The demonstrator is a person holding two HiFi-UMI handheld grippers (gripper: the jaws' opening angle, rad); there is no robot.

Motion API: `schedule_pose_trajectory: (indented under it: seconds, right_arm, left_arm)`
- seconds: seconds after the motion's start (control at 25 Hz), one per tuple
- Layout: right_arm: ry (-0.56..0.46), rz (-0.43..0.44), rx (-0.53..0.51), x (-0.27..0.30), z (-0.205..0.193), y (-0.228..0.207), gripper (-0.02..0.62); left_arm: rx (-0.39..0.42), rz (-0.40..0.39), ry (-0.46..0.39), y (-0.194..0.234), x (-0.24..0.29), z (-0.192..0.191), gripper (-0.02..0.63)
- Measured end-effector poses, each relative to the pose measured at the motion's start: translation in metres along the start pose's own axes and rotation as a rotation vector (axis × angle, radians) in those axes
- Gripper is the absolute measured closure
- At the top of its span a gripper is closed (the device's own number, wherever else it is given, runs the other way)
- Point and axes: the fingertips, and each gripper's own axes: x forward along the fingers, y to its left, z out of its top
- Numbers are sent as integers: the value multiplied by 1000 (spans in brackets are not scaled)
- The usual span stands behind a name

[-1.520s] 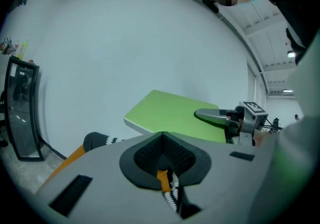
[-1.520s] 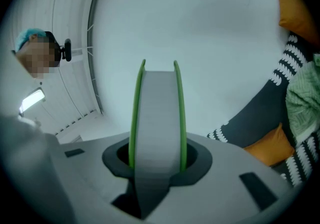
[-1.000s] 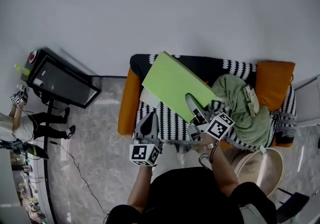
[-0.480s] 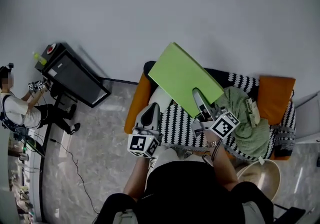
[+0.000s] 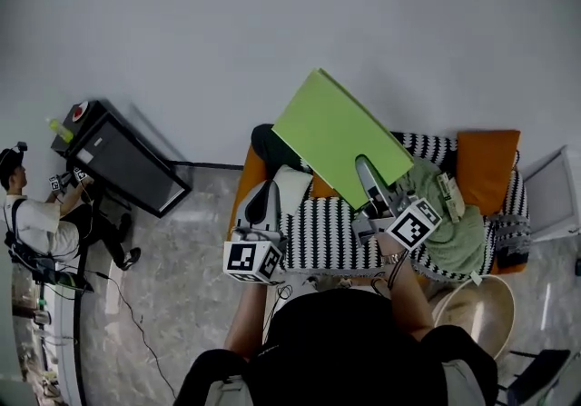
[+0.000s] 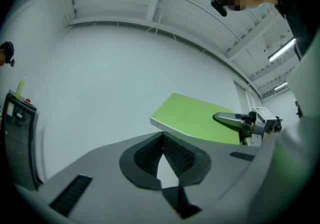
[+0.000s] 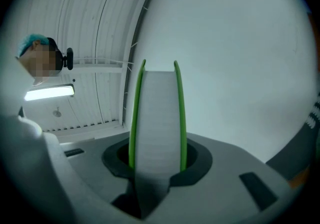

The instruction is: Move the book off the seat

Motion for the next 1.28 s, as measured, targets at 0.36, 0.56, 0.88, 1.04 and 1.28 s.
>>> schedule_pose_trajectory:
  seconds: [0.36, 0.56, 0.88, 1.04, 1.28]
  right_arm:
    - [-51, -113, -170, 0, 15, 38, 462]
    - [-103, -183, -240, -15, 27, 58, 462]
    - [-245, -371, -335, -72, 47, 79, 462]
    - [-298, -448, -382, -113, 61, 89, 462]
    - [-385, -570, -449, -187, 82, 112, 462]
  left_arm:
    - [-10, -159, -1, 13, 17, 17, 595]
    - [-39, -288, -9, -8, 29, 23, 596]
    - [-65, -570, 15, -67, 38, 16, 595]
    - [-83, -680, 14, -112, 40, 13, 595]
    - [-100, -861, 10, -191, 24, 12, 595]
